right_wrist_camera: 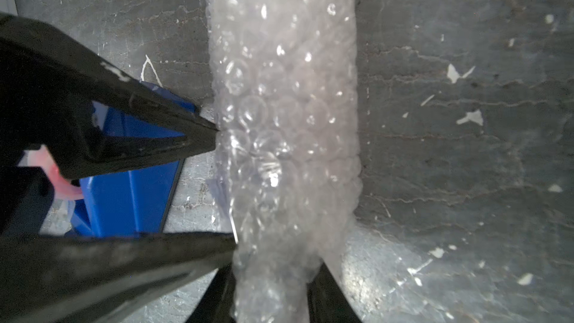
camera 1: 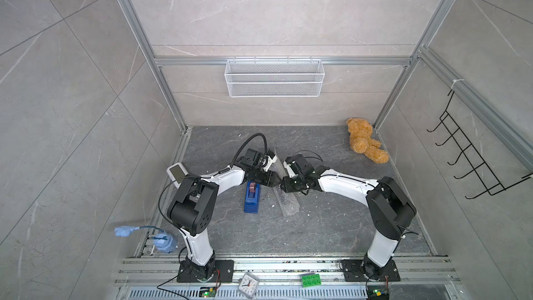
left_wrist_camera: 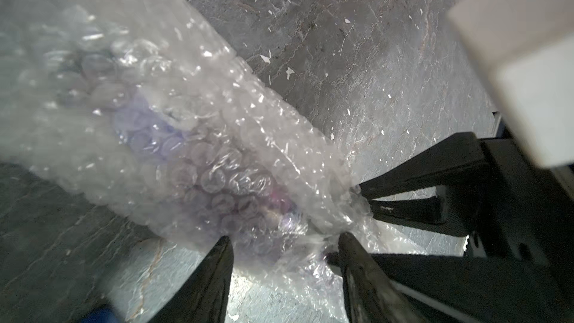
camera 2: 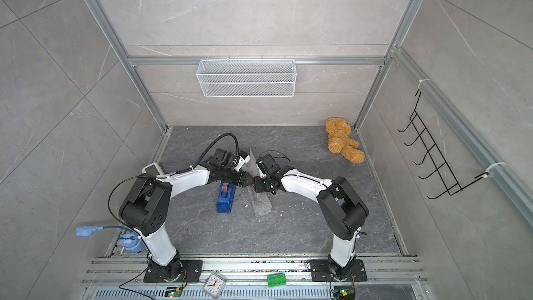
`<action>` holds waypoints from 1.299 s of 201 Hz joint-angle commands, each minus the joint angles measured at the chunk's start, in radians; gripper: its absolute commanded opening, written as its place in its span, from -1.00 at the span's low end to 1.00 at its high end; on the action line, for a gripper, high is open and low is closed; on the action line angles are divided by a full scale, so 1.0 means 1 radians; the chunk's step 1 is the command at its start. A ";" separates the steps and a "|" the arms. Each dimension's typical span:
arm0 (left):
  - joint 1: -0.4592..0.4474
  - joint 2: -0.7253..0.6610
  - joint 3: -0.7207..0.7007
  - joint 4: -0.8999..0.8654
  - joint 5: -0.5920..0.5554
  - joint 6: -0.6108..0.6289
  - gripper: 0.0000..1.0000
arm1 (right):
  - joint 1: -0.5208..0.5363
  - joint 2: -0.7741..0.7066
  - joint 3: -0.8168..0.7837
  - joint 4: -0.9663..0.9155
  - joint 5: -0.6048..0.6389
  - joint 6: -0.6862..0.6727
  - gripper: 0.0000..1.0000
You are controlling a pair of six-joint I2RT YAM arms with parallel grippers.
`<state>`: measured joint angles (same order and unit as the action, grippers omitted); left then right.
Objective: Wrap wine bottles in bubble wrap
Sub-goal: Stick the tape on the bubble wrap.
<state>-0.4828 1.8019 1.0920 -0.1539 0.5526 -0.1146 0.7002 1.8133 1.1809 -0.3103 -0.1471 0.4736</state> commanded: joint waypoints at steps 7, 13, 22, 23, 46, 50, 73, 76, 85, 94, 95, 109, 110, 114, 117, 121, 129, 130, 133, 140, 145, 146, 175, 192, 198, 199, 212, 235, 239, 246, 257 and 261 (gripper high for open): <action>0.006 0.034 0.015 -0.020 0.014 0.027 0.13 | 0.009 0.082 -0.020 -0.080 0.026 -0.033 -0.31; 0.005 0.038 0.016 -0.026 0.017 0.028 0.11 | 0.011 0.083 -0.018 -0.082 0.027 -0.034 -0.31; 0.006 0.040 0.017 -0.033 0.020 0.026 0.07 | 0.009 0.084 -0.016 -0.082 0.028 -0.033 -0.31; 0.006 0.040 0.017 -0.032 0.019 0.028 0.07 | 0.010 0.084 -0.015 -0.082 0.028 -0.034 -0.31; 0.007 0.037 0.022 -0.054 0.022 0.029 -0.12 | 0.012 0.086 -0.015 -0.084 0.029 -0.036 -0.32; 0.010 0.035 0.022 -0.057 0.023 0.029 -0.15 | 0.012 0.086 -0.013 -0.084 0.030 -0.037 -0.32; 0.012 0.012 0.016 -0.069 0.029 0.030 -0.39 | 0.013 0.086 -0.012 -0.092 0.039 -0.042 -0.33; 0.012 0.009 0.014 -0.071 0.030 0.030 -0.42 | 0.013 0.086 -0.012 -0.093 0.040 -0.043 -0.33; 0.013 -0.003 0.013 -0.076 0.030 0.030 -0.53 | 0.013 0.084 -0.010 -0.097 0.045 -0.045 -0.33; 0.016 -0.014 0.010 -0.082 0.032 0.033 -0.64 | 0.015 0.085 -0.010 -0.102 0.050 -0.048 -0.33; 0.016 -0.016 0.010 -0.083 0.032 0.033 -0.65 | 0.015 0.084 -0.010 -0.102 0.050 -0.048 -0.33; 0.016 -0.032 0.006 -0.091 0.031 0.035 -0.77 | 0.015 0.081 -0.010 -0.106 0.056 -0.052 -0.33; 0.017 -0.032 0.006 -0.091 0.030 0.035 -0.78 | 0.016 0.081 -0.010 -0.107 0.056 -0.052 -0.33; 0.017 -0.037 0.005 -0.095 0.030 0.036 -0.81 | 0.016 0.080 -0.011 -0.108 0.058 -0.053 -0.33; 0.017 -0.040 0.005 -0.097 0.030 0.036 -0.83 | 0.015 0.080 -0.010 -0.108 0.059 -0.052 -0.33; 0.018 -0.044 0.005 -0.100 0.030 0.038 -0.86 | 0.016 0.080 -0.010 -0.110 0.061 -0.053 -0.33; 0.018 -0.052 0.003 -0.107 0.029 0.038 -0.91 | 0.017 0.079 -0.010 -0.113 0.063 -0.055 -0.33; 0.018 -0.053 0.002 -0.108 0.030 0.038 -0.91 | 0.017 0.079 -0.010 -0.113 0.064 -0.056 -0.33; 0.019 -0.057 0.002 -0.108 0.029 0.038 -0.92 | 0.019 0.077 -0.010 -0.113 0.066 -0.056 -0.33; 0.018 -0.065 -0.001 -0.114 0.030 0.038 -0.95 | 0.020 0.077 -0.010 -0.115 0.069 -0.058 -0.32; 0.020 -0.070 -0.003 -0.116 0.030 0.039 -0.96 | 0.022 0.075 -0.010 -0.116 0.071 -0.059 -0.31; 0.020 -0.071 -0.003 -0.118 0.029 0.039 -0.96 | 0.022 0.075 -0.009 -0.117 0.072 -0.059 -0.31; 0.020 -0.092 -0.014 -0.135 0.027 0.038 -1.00 | 0.034 0.072 -0.001 -0.129 0.094 -0.071 -0.21; 0.020 -0.099 -0.016 -0.145 0.026 0.035 -1.00 | 0.042 0.072 0.006 -0.138 0.114 -0.076 -0.08; 0.020 -0.102 -0.018 -0.149 0.025 0.034 -1.00 | 0.047 0.072 0.009 -0.141 0.121 -0.076 -0.02; 0.020 -0.102 -0.018 -0.149 0.024 0.034 -1.00 | 0.047 0.071 0.008 -0.141 0.122 -0.076 0.00; 0.020 -0.106 -0.019 -0.154 0.025 0.032 -1.00 | 0.053 0.071 0.011 -0.144 0.132 -0.078 0.08; 0.022 -0.107 -0.016 -0.169 0.018 0.029 -1.00 | 0.063 0.071 0.014 -0.145 0.145 -0.078 0.18; 0.022 -0.107 -0.015 -0.173 0.018 0.028 -1.00 | 0.065 0.070 0.014 -0.145 0.147 -0.078 0.17; 0.022 -0.106 -0.011 -0.179 0.016 0.027 -1.00 | 0.067 0.071 0.014 -0.146 0.151 -0.079 0.18; 0.024 -0.106 -0.005 -0.191 0.014 0.027 -1.00 | 0.070 0.070 0.015 -0.151 0.163 -0.079 0.15; 0.024 -0.107 -0.004 -0.193 0.014 0.024 -1.00 | 0.071 0.070 0.016 -0.153 0.169 -0.079 0.14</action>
<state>-0.4664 1.7340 1.0801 -0.3000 0.5587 -0.0975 0.7620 1.8423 1.2045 -0.3435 -0.0364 0.4137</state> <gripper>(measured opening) 0.049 0.582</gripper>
